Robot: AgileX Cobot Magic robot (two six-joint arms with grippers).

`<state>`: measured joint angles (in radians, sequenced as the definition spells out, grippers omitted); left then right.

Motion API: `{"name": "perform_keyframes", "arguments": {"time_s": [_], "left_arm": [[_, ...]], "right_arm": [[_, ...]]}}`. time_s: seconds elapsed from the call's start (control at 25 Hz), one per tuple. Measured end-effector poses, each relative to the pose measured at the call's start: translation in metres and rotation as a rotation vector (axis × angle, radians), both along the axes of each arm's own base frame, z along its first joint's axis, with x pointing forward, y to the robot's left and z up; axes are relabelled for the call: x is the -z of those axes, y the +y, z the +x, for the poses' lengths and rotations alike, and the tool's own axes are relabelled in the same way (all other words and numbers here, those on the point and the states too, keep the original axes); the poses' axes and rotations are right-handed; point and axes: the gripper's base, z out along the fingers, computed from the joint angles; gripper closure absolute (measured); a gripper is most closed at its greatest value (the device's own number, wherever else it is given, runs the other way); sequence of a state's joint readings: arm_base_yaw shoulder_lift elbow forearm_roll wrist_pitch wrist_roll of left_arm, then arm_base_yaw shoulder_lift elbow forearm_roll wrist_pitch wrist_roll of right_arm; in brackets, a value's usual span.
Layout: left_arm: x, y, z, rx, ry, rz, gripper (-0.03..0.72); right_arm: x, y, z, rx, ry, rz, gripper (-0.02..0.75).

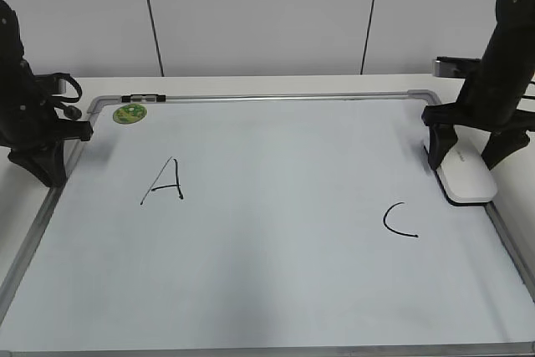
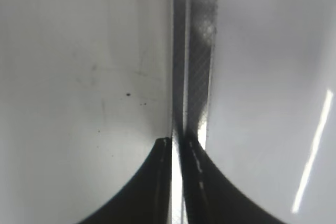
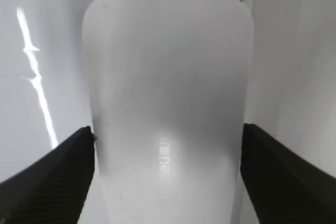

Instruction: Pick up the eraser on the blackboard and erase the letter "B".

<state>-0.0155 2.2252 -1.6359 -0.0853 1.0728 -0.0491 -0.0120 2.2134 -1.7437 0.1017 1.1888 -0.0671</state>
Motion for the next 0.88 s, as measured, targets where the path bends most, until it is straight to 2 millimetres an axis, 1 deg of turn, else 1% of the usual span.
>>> {"name": "perform_keyframes", "arguments": {"time_s": [0.12, 0.28, 0.36, 0.4, 0.52, 0.64, 0.76, 0.88], "left_arm": [[0.0, 0.0, 0.0, 0.0, 0.0, 0.0, 0.65], [-0.002, 0.0, 0.001, 0.0, 0.0, 0.0, 0.634], [-0.007, 0.0, 0.004, 0.003, -0.019, 0.003, 0.573], [-0.013, 0.001, 0.006, 0.005, -0.038, 0.006, 0.535], [-0.041, 0.002, 0.012, 0.014, -0.113, 0.025, 0.36], [-0.065, 0.003, 0.011, 0.02, -0.166, 0.038, 0.23], [-0.075, 0.004, 0.006, 0.022, -0.155, 0.04, 0.176], [-0.074, 0.004, 0.002, 0.025, -0.107, 0.04, 0.164]], "right_arm": [[-0.001, 0.0, -0.001, -0.001, 0.012, 0.001, 0.082], [-0.009, 0.0, 0.004, -0.003, -0.016, -0.001, 0.078], [-0.014, -0.001, 0.007, -0.005, -0.034, -0.007, 0.077], [-0.017, -0.001, 0.008, 0.003, -0.046, -0.011, 0.077], [-0.023, -0.003, 0.01, 0.016, -0.063, -0.027, 0.078], [-0.026, -0.004, 0.01, 0.019, -0.069, -0.04, 0.092], [-0.026, -0.004, 0.01, 0.036, -0.067, -0.042, 0.126], [-0.027, -0.004, 0.01, 0.05, -0.069, -0.042, 0.169]]}}
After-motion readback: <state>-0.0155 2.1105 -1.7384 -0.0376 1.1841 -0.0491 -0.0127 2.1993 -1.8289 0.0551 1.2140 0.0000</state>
